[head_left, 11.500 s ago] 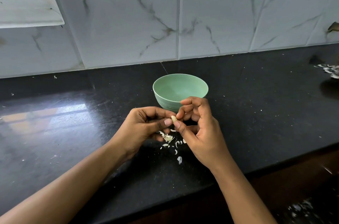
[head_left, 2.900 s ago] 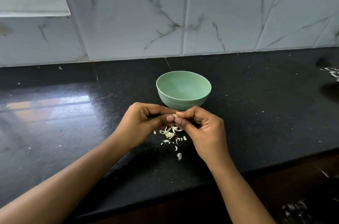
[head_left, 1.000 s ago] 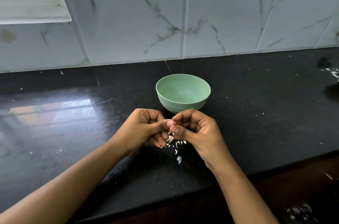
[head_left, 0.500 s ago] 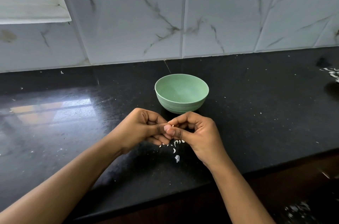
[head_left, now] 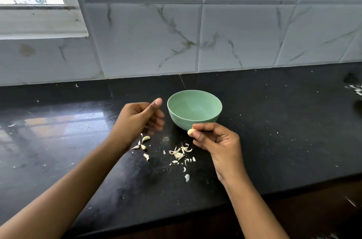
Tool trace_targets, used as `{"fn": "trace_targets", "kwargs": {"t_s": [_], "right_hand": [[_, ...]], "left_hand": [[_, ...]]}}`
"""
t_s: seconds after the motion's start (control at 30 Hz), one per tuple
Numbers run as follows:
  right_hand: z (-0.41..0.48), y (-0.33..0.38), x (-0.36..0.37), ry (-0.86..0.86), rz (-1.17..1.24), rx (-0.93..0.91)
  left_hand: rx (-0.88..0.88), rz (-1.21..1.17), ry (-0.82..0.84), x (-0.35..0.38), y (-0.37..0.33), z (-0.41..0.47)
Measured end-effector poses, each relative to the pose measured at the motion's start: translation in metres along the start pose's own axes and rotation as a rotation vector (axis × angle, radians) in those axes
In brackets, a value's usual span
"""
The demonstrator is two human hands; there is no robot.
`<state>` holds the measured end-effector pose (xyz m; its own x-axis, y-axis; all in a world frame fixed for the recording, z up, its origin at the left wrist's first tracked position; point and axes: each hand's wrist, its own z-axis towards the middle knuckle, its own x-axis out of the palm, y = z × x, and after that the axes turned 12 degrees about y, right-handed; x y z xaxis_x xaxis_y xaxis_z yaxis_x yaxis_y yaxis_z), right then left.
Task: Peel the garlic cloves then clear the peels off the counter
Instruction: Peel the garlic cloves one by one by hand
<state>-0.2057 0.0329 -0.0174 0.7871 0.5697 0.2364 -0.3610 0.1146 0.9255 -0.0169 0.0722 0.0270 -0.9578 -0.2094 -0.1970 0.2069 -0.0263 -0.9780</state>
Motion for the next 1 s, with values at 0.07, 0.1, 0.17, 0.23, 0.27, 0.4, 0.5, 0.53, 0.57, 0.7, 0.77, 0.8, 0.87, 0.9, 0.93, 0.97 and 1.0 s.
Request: {"fn": "trace_targets", "kwargs": {"t_s": [0.07, 0.1, 0.17, 0.23, 0.27, 0.4, 0.5, 0.53, 0.57, 0.7, 0.77, 0.8, 0.87, 0.9, 0.93, 0.97, 1.0], "right_hand": [[0.006, 0.009, 0.0, 0.002, -0.018, -0.005], [0.012, 0.014, -0.002, 0.0, -0.039, -0.01], [0.025, 0.023, -0.009, -0.008, -0.106, -0.032], [0.038, 0.031, -0.016, -0.027, -0.199, -0.047], [0.043, 0.033, -0.021, -0.044, -0.244, -0.047], [0.055, 0.039, -0.04, -0.048, -0.402, 0.004], [0.062, 0.047, -0.049, 0.063, -0.611, 0.067], [0.064, 0.05, -0.05, 0.112, -0.712, 0.089], [0.066, 0.052, -0.049, 0.161, -0.814, 0.103], [0.073, 0.052, -0.04, 0.283, -1.042, 0.096], [0.076, 0.05, -0.037, 0.306, -1.098, 0.106], [0.076, 0.05, -0.037, 0.31, -1.102, 0.111], [0.076, 0.05, -0.038, 0.299, -1.071, 0.109], [0.075, 0.05, -0.039, 0.282, -1.041, 0.099], [0.072, 0.05, -0.04, 0.256, -1.005, 0.082], [0.069, 0.049, -0.041, 0.222, -0.969, 0.055], [0.065, 0.049, -0.042, 0.183, -0.933, 0.025]], "left_hand": [[0.02, 0.073, -0.056, 0.007, -0.001, 0.015], [0.002, 0.1, -0.044, 0.013, 0.001, 0.026], [-0.074, 0.049, -0.018, 0.026, 0.009, 0.051], [-0.151, -0.082, -0.051, 0.039, 0.022, 0.07], [-0.16, -0.119, -0.084, 0.044, 0.027, 0.074], [-0.077, -0.091, -0.177, 0.048, 0.037, 0.068], [0.063, 0.078, -0.183, 0.049, 0.036, 0.054], [0.112, 0.131, -0.175, 0.05, 0.034, 0.048], [0.15, 0.175, -0.164, 0.051, 0.032, 0.043], [0.206, 0.231, -0.148, 0.057, 0.026, 0.033], [0.202, 0.231, -0.149, 0.057, 0.026, 0.034], [0.199, 0.229, -0.149, 0.057, 0.026, 0.034], [0.193, 0.22, -0.154, 0.056, 0.027, 0.034], [0.191, 0.212, -0.155, 0.055, 0.028, 0.035], [0.182, 0.2, -0.156, 0.054, 0.029, 0.037], [0.169, 0.183, -0.154, 0.054, 0.03, 0.039], [0.153, 0.162, -0.149, 0.053, 0.03, 0.042]]}}
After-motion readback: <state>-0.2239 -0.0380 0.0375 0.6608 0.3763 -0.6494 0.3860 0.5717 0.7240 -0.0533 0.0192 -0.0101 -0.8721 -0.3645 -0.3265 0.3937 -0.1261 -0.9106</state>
